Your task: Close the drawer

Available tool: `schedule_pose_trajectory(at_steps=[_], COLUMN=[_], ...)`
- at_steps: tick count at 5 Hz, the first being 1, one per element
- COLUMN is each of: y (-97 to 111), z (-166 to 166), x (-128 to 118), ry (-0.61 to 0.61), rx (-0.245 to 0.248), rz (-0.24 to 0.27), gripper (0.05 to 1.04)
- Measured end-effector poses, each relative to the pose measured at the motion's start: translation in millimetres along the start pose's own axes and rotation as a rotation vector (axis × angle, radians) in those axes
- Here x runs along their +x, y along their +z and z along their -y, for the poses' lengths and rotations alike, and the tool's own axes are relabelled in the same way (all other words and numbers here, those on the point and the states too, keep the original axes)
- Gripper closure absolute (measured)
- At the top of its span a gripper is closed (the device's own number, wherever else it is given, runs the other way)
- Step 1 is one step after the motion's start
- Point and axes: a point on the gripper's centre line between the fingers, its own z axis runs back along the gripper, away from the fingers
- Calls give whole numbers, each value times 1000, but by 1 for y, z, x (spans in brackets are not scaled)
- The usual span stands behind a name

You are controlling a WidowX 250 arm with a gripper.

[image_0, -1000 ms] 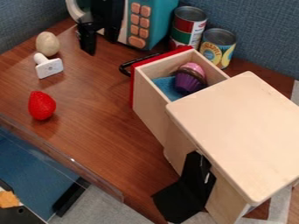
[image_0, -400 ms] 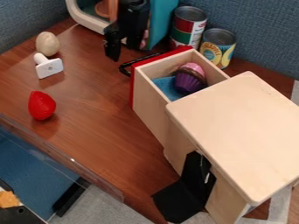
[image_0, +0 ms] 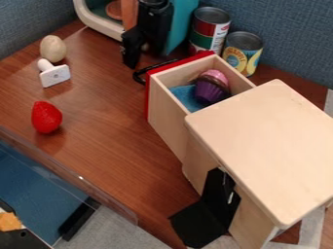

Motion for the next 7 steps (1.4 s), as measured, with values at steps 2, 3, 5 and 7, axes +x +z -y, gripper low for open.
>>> schedule_pose_trajectory(at_steps=[2, 3, 5, 7], y=[-11, -8, -4, -14], z=[29, 45, 68, 76], x=[16, 23, 36, 60], ry=[-44, -68, -105, -163], rx=[-45, -52, -58, -80], rz=[27, 38, 60, 33], gripper=[83, 83, 83, 84])
